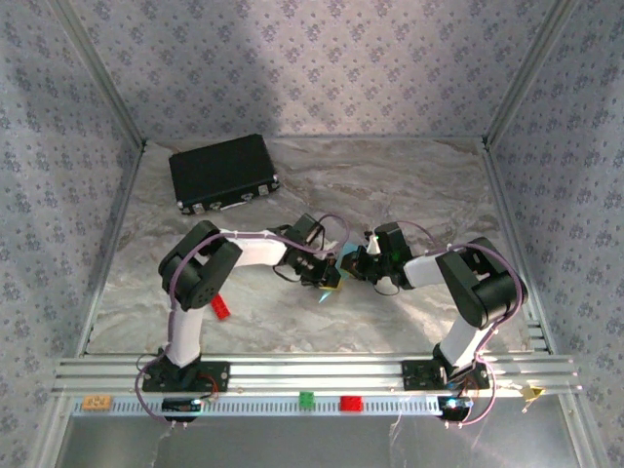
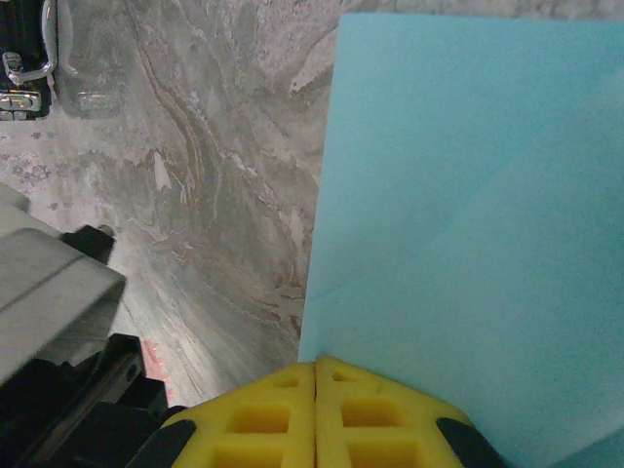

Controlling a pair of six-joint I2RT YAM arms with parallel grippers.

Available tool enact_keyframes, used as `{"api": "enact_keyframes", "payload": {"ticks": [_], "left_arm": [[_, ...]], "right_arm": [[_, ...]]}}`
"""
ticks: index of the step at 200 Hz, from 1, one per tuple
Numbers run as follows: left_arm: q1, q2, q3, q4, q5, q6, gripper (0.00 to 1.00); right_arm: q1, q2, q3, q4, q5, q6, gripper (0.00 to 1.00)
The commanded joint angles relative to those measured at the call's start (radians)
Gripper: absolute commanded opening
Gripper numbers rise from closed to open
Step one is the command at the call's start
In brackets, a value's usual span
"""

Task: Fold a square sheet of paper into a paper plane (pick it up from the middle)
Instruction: Fold the wing for the fifth time at the center of the table.

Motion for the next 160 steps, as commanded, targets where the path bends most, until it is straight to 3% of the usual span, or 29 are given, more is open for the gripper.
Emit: {"api": "enact_keyframes", "payload": {"ticks": [1, 92, 160], "left_arm": [[-0.001, 0.004, -0.062, -0.014, -0.030, 0.016, 0.00], [-0.001, -0.123, -0.219, -0.031, -0.068, 0.005, 0.01], [0.001, -0.231, -0.303, -0.065, -0.158, -0.007, 0.00]], "right_arm": [[-0.006, 0.056, -0.034, -0.125, 0.086, -0.032, 0.08], [-0.010, 0.057, -0.034, -0.129, 0.087, -0.035, 0.08], [-0.010, 0.056, -0.029, -0.136, 0.085, -0.039, 0.08]]}}
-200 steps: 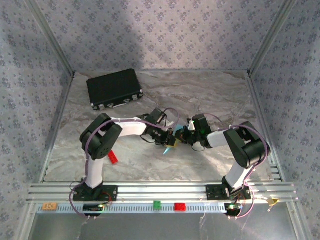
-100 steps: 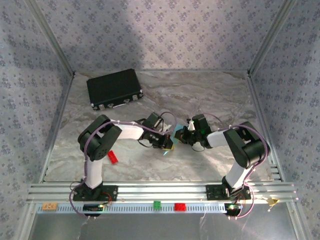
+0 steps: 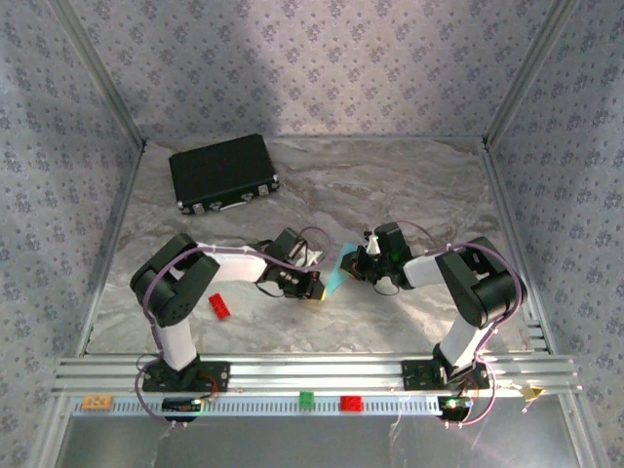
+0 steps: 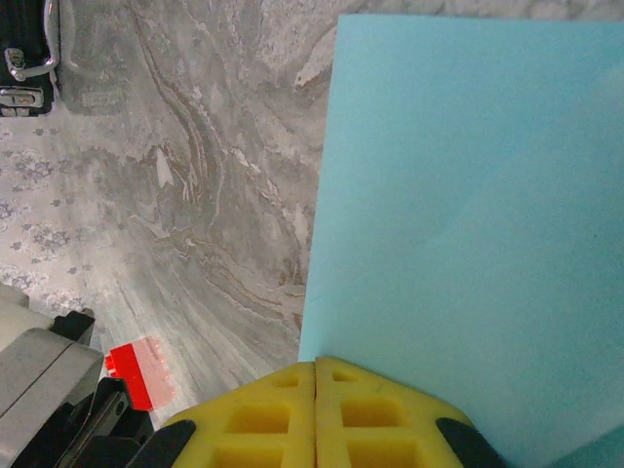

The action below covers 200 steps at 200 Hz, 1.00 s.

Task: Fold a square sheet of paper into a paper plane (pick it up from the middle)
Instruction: Fold the wing for the fifth time at the center of the table.

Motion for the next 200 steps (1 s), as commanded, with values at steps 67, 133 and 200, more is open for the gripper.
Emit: {"api": "enact_keyframes", "payload": {"ticks": [67, 133, 200], "left_arm": [[0.004, -0.157, -0.020, -0.137, -0.052, 0.007, 0.00], [0.013, 0.041, 0.187, -0.050, 0.055, -0.021, 0.00], [0.008, 0.188, 0.278, -0.090, -0.055, 0.033, 0.00]], "right_arm": [[-0.009, 0.050, -0.028, -0.133, 0.087, -0.036, 0.08], [-0.010, 0.055, -0.027, -0.129, 0.081, -0.034, 0.08], [-0.009, 0.042, -0.033, -0.120, 0.077, -0.030, 0.08]]}}
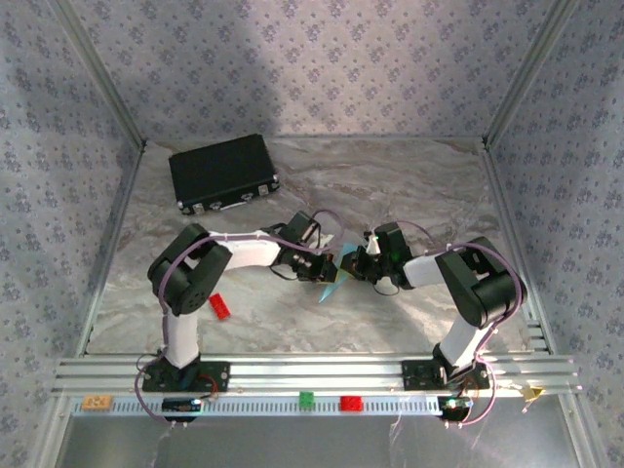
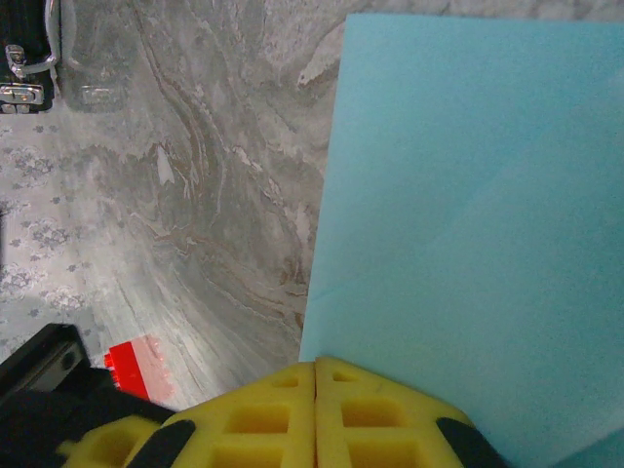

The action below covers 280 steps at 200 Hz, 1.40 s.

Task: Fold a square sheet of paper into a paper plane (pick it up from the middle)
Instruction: Fold the wing for the fifth time at the center of the table.

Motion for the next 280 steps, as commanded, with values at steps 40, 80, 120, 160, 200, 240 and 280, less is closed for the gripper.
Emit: {"api": "enact_keyframes", "payload": {"ticks": [40, 80, 120, 160, 200, 240, 280], "left_arm": [[-0.004, 0.040, -0.051, -0.055, -0.118, 0.009, 0.00], [-0.010, 0.004, -0.170, -0.015, -0.057, -0.029, 0.00], [-0.011, -0.014, -0.211, 0.009, -0.031, -0.062, 0.00], [-0.010, -0.025, -0.219, 0.018, -0.034, -0.078, 0.00], [-0.010, -0.026, -0.219, 0.013, -0.032, -0.078, 0.00], [-0.010, -0.022, -0.215, 0.010, -0.028, -0.071, 0.00], [-0.010, -0.017, -0.217, 0.012, -0.023, -0.069, 0.00]], "right_arm": [[-0.013, 0.012, -0.012, -0.137, 0.063, -0.036, 0.10], [-0.025, -0.107, 0.057, -0.309, 0.116, -0.092, 0.13], [0.001, -0.199, 0.073, -0.389, 0.129, -0.124, 0.13], [0.068, -0.179, 0.048, -0.278, 0.108, -0.076, 0.12], [0.094, -0.093, 0.058, -0.203, 0.090, -0.052, 0.11], [0.066, -0.038, 0.054, -0.220, 0.121, -0.055, 0.10], [0.003, -0.039, 0.048, -0.250, 0.131, -0.065, 0.10]]}}
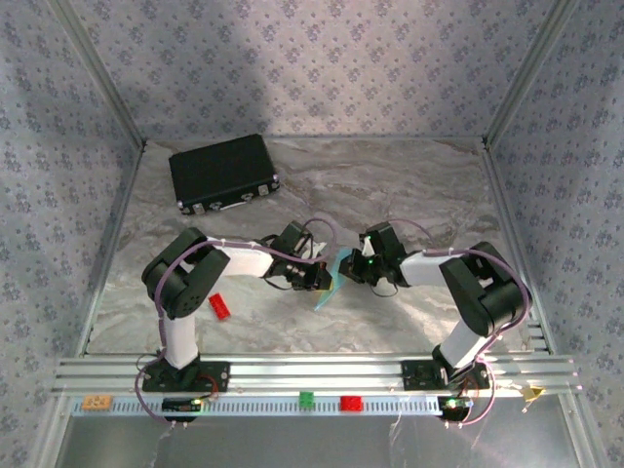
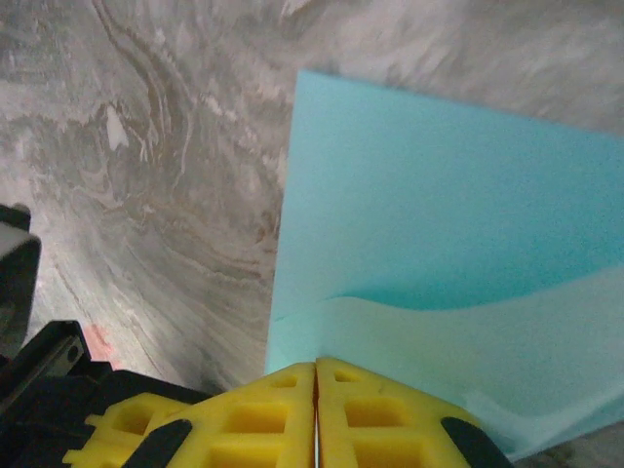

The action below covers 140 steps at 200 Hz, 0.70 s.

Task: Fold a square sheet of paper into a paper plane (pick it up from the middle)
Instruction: Fold the wing for the fifth time at the center of the table.

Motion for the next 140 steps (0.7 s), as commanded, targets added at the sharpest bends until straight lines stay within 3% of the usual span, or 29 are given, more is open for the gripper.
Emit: {"api": "enact_keyframes", "payload": {"ticks": [1, 76, 140], "left_arm": [[-0.008, 0.031, -0.054, -0.142, -0.024, 0.000, 0.00], [-0.007, 0.037, -0.057, -0.136, -0.020, -0.002, 0.00], [-0.007, 0.037, -0.061, -0.129, -0.017, -0.003, 0.00]], "right_arm": [[-0.047, 0.019, -0.008, -0.040, 0.036, -0.007, 0.10], [-0.195, 0.007, -0.043, 0.009, 0.021, 0.033, 0.10], [-0.263, -0.025, -0.009, -0.040, 0.011, 0.017, 0.10]]}}
